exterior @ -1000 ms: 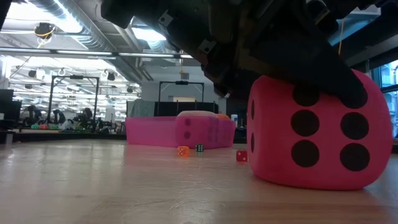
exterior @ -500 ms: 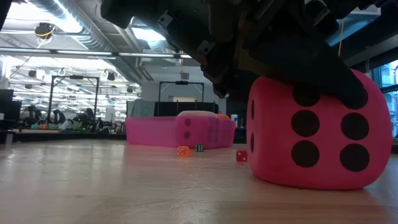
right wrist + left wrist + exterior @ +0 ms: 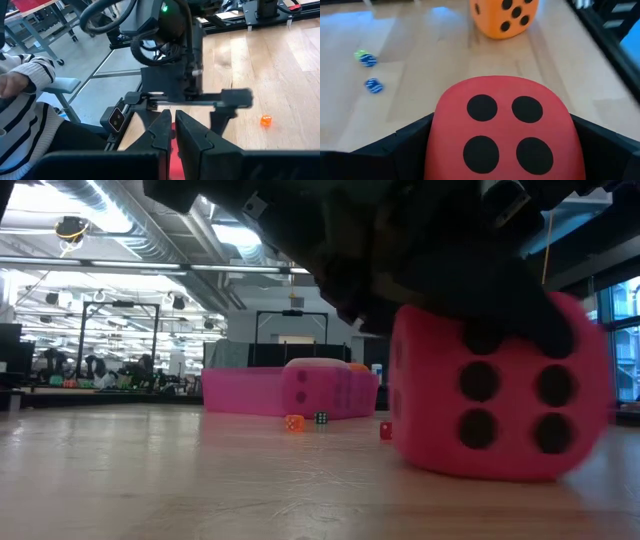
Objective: Pick & Place Dice
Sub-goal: Put the large red die into the red bin
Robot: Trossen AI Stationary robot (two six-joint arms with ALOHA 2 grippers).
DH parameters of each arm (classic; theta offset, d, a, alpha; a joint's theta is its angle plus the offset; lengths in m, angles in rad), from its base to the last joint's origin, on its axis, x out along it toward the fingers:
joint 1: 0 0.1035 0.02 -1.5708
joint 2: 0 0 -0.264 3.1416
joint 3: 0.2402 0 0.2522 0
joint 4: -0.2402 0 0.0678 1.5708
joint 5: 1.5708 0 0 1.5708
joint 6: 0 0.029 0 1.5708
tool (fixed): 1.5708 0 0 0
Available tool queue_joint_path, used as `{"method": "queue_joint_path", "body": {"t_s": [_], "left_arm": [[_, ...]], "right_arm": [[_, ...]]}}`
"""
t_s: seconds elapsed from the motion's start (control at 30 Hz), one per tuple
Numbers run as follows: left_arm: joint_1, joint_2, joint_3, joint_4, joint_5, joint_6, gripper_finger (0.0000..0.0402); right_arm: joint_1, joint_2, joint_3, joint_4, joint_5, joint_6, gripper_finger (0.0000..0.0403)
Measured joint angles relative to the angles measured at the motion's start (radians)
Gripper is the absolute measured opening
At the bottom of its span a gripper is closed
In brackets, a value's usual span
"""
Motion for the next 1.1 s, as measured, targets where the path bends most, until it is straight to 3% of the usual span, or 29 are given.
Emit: {"method": "queue_joint_path", "body": {"t_s": [0.17,0.57,0.7,0.83,1.1], "left_arm": [[0.002,-0.090,-0.003,-0.088,-0.065,0.074,0.0382],[0.029,-0.368,0.002,-0.551,-0.523,0.044,0.0382],[0.091,-0.458,0.001,-0.720,-0.518,-0.091,0.0382],[0.179,-0.530,0.002,-0.849,-0.521,-0.121,0.0382],[0.481,-0.555,-0.017,-0.945,-0.490,-0.108,0.0382]], "right_arm": [[0.000,0.000,0.000,0.000,0.000,0.000,0.0027],[0.000,0.000,0.000,-0.001,0.000,0.000,0.0027],[0.000,0.000,0.000,-0.002,0.000,0.000,0.0027],[0.000,0.000,0.000,-0.001,0.000,-0.011,0.0027],[0.000,0.000,0.000,0.018,0.000,-0.077,0.0027]]}}
